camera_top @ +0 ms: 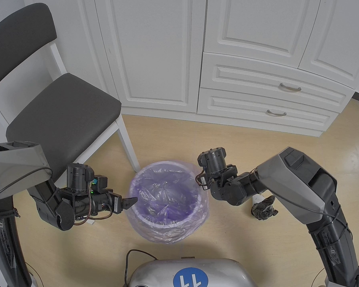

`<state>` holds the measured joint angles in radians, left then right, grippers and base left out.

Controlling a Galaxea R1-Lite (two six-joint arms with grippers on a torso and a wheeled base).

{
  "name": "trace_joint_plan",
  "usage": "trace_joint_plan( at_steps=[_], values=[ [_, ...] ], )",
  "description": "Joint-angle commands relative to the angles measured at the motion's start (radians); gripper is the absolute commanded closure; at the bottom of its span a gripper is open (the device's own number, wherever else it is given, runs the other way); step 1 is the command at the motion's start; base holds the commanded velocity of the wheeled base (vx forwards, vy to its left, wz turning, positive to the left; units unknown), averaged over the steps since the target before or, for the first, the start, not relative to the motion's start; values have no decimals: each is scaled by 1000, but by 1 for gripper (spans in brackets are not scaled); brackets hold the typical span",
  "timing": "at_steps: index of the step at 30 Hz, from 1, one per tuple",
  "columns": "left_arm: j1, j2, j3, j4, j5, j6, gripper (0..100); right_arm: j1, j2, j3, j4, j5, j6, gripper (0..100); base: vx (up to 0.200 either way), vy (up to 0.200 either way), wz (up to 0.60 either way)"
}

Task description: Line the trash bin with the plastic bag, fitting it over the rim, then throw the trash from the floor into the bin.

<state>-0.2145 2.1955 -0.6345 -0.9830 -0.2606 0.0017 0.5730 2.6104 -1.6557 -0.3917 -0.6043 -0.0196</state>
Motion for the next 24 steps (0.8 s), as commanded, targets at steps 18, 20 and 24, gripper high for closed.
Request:
trace_joint_plan(
  at_steps=[18,20,24],
  values=[
    [4,-16,7,0,0,0,0,25,-214,303,-12,1,46,0,0,0,0],
    [0,-13,21,0,0,1,0,24,-297,432,-81,11,46,0,0,0,0],
    [-31,-3,50,0,1,1,0,19,-371,602,-240,14,46,0,0,0,0]
  ],
)
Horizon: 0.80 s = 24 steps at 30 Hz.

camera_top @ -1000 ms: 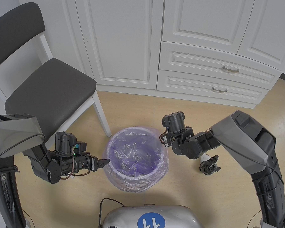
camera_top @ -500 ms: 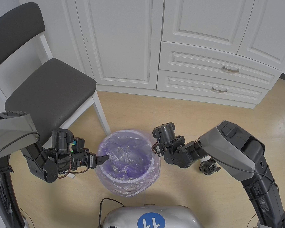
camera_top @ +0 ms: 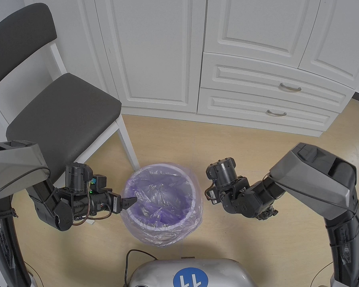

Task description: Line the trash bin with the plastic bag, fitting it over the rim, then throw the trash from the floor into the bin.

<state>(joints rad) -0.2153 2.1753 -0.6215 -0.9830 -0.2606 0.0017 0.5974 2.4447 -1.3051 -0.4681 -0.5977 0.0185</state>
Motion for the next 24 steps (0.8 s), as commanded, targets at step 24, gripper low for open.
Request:
trace_joint_plan(
  at_steps=[24],
  values=[
    [-90,347,-435,185,97,-275,0,-134,-207,573,-701,164,0,0,0,0,0]
  ],
)
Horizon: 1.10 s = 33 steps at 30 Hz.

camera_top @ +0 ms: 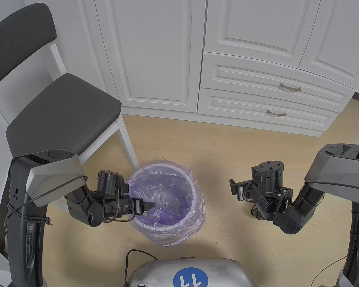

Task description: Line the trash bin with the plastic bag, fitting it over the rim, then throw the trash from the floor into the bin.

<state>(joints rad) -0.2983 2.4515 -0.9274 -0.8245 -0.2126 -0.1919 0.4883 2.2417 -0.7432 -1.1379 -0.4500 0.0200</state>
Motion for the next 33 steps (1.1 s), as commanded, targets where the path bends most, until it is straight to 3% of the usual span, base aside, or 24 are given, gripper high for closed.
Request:
trace_joint_plan(
  at_steps=[1,11,16,20,24,28,33],
  values=[
    [-5,69,-126,27,50,-86,0,-27,-5,15,-33,17,-2,0,0,0,0],
    [22,-43,45,-2,45,-83,0,-54,-17,33,-28,34,-11,0,0,0,0],
    [15,-134,229,-206,38,-89,0,-97,-37,82,-26,102,-57,0,0,0,0],
    [-7,-190,383,-354,41,-83,0,-180,9,45,1,119,-68,0,0,0,0],
    [-13,-239,466,-380,44,-77,0,-252,68,-21,96,166,-66,0,0,0,0],
    [-5,-310,545,-380,44,-78,0,-320,114,-119,288,209,-54,0,0,0,0],
    [4,-351,607,-413,50,-78,0,-358,222,-255,440,244,-20,0,0,0,0]
  ],
)
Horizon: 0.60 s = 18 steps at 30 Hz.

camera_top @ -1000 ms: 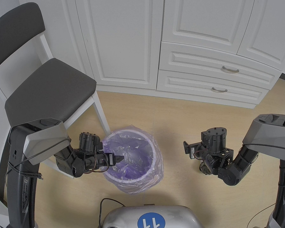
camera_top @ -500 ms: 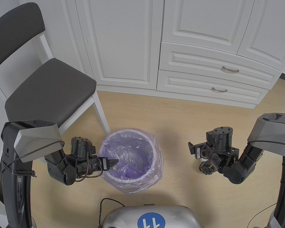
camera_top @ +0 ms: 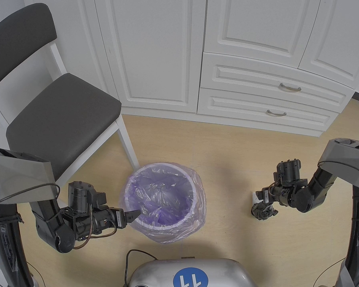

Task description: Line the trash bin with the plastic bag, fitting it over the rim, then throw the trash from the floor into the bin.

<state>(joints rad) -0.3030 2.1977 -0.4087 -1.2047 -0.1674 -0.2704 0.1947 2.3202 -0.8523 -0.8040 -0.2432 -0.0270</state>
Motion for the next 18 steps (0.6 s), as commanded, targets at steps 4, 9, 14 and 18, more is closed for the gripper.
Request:
trace_joint_plan(
  at_steps=[4,9,14,18],
  values=[
    [2,-119,125,-73,6,0,0,-89,225,-326,272,71,33,0,0,0,0],
    [-1,-138,151,-88,6,-1,0,-90,245,-475,468,90,79,0,0,0,0],
    [19,-138,183,-136,6,-1,0,-107,337,-841,928,159,236,0,0,0,0],
    [24,-141,185,-139,6,-1,0,-109,413,-1015,1089,173,256,0,0,0,0]
  ],
)
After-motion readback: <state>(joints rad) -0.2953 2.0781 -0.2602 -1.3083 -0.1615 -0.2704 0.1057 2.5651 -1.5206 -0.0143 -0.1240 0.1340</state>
